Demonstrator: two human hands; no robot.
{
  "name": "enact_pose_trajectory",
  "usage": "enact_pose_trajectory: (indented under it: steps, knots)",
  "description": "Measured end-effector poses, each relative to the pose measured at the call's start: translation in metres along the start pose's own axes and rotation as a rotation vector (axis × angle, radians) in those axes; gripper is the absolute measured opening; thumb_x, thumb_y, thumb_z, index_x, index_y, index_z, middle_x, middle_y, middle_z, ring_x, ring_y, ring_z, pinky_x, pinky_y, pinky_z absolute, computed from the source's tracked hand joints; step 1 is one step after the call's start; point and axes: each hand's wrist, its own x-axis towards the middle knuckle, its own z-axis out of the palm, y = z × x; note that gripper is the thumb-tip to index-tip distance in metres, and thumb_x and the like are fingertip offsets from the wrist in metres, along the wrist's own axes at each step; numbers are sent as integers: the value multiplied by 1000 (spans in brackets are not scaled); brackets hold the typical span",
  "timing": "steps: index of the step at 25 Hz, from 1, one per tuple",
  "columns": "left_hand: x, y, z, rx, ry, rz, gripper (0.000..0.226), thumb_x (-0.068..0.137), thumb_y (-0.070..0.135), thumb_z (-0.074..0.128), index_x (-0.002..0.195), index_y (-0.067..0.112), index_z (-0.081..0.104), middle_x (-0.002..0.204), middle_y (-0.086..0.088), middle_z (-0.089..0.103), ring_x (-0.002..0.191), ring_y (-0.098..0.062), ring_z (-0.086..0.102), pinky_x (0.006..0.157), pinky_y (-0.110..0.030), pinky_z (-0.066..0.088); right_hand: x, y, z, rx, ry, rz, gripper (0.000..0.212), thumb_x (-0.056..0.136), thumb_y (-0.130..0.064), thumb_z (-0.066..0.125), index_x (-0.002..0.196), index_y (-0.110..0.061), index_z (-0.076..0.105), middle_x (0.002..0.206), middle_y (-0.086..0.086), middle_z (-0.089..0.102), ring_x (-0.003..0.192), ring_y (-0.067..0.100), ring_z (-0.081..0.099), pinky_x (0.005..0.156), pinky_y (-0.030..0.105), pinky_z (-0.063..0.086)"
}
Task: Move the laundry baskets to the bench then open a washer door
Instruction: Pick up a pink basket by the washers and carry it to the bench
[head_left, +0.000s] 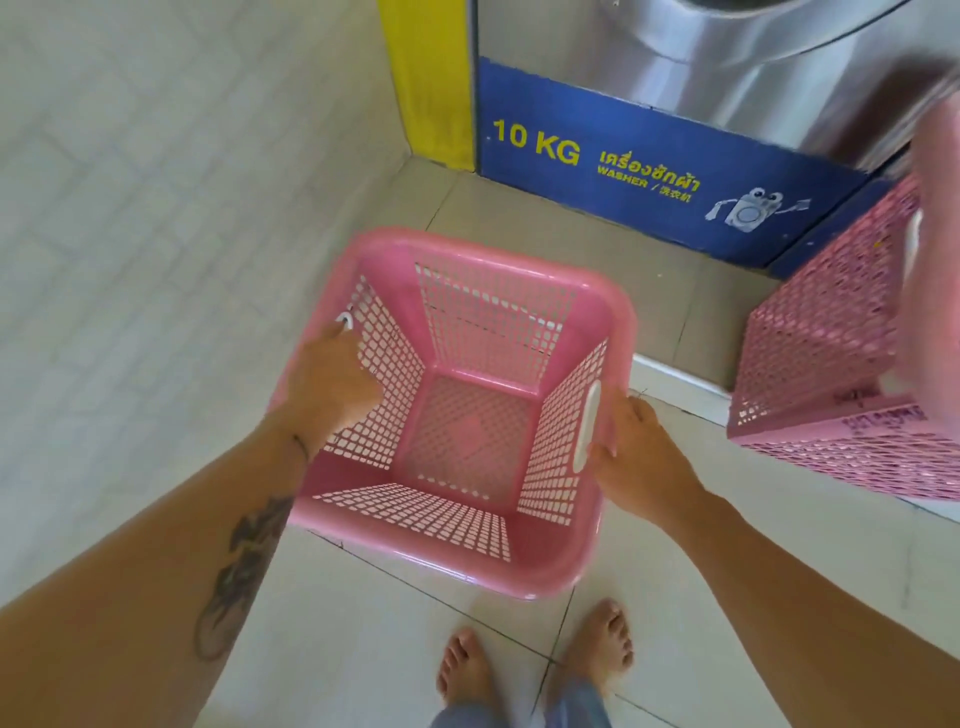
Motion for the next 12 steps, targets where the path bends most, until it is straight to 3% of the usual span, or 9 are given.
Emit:
enact_pose_trajectory:
  steps: [2,5,8,12]
  knots:
    - [-24,33,-12,-176,25,34,50,81,4,56,130,13,56,142,-5,49,126,-26,50,102,-30,44,-18,-1,-28,22,-13,8,69,91,-22,49,152,-25,18,150,6,34,136,26,39,107,41,38]
    - [-58,92,-35,-344,12,112,44,85,5,56,127,18,59,131,2,56,106,-18,58,82,-12,47,-55,6,-82,74,55,9,65,96,-26,50,154,-22,20,159,0,23,144,17,24,112,31,23]
    - [-82,166,-49,-441,35,250,42,84,2,57,125,14,62,123,-6,64,101,-22,64,89,-31,51,-87,30,-142,121,187,-14,59,94,-27,55,149,-23,32,148,-3,36,134,17,37,105,28,29]
    - [-103,290,-42,-536,110,374,37,81,0,56,113,15,69,112,-7,69,100,-25,67,92,-32,47,-114,92,-223,291,320,-17,46,89,-24,58,133,-30,48,124,-8,51,117,17,53,100,37,42]
